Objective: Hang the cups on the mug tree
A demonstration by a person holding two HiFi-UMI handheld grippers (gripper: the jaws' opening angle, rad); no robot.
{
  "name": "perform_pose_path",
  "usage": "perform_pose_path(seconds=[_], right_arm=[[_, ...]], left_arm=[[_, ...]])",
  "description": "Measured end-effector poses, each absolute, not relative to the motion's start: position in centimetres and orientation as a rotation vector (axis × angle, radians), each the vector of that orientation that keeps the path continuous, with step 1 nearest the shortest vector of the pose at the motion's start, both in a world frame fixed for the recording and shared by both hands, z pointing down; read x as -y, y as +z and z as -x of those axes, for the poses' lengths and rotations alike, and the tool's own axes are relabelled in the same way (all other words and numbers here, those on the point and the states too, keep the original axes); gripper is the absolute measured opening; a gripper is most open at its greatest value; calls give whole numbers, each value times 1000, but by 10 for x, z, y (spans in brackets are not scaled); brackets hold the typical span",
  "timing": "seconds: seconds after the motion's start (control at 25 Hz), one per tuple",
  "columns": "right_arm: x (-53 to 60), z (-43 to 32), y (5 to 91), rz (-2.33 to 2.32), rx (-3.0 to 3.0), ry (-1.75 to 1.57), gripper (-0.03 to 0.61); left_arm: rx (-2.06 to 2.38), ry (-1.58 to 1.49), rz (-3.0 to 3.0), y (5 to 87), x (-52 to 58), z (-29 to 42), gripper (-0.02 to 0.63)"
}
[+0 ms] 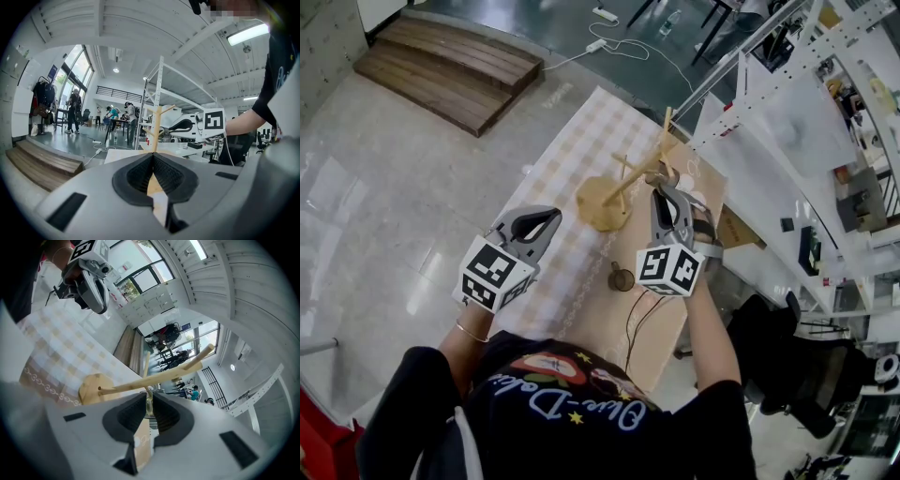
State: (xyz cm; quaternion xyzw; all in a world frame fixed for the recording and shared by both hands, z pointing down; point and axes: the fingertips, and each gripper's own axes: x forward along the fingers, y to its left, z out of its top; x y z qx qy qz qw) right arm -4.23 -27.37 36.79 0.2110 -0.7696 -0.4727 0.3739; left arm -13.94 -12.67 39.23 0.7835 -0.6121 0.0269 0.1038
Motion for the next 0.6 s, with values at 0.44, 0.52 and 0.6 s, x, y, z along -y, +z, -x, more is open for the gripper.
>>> perform_pose_path(seconds=[0.44, 0.52, 0.6], right_arm=[[276, 36, 379, -558, 1967, -1193, 51], [276, 36, 380, -562, 1971, -1192, 51], [276, 36, 381, -568, 1973, -1188, 51]], left_arm=[[1805, 91, -2311, 394, 126, 138, 8], [1805, 93, -2311, 394, 126, 138, 8], [1806, 94, -2313, 393, 126, 137, 8]])
